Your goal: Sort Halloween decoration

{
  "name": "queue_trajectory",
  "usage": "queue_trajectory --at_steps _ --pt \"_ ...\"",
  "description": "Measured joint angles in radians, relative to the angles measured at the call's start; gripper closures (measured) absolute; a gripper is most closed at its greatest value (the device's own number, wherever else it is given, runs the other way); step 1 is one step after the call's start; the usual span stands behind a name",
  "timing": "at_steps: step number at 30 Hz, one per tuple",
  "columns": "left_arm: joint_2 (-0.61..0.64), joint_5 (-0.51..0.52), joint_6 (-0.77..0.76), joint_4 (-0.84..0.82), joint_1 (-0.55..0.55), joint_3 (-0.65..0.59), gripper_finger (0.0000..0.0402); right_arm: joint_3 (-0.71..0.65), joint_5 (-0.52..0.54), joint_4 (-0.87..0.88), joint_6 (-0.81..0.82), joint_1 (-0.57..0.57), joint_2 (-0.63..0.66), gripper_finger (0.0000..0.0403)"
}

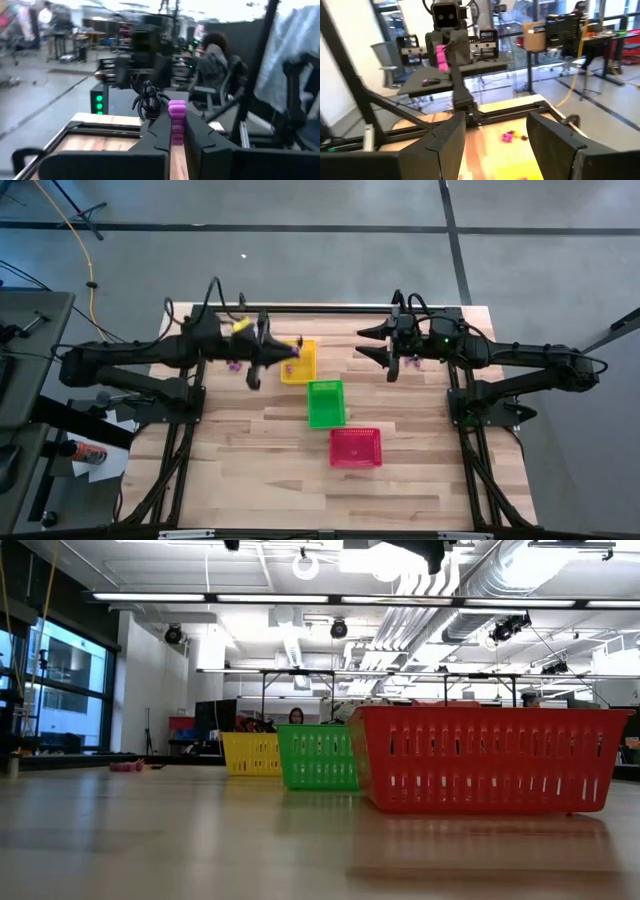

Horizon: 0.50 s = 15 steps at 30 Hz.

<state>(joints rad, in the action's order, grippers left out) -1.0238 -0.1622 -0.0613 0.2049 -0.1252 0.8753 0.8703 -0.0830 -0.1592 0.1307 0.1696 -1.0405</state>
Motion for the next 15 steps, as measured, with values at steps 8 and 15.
queue_trajectory --at_steps 8,15 --pt "-0.011 0.1 0.066 0.008 0.067 0.0 0.0396 0.0 -0.011 -0.03 0.026 0.0 0.0 0.0199" --pt "-0.039 0.151 0.178 -0.041 0.066 0.0 0.0396 0.016 0.002 -0.193 0.524 0.0 -0.136 0.0199"
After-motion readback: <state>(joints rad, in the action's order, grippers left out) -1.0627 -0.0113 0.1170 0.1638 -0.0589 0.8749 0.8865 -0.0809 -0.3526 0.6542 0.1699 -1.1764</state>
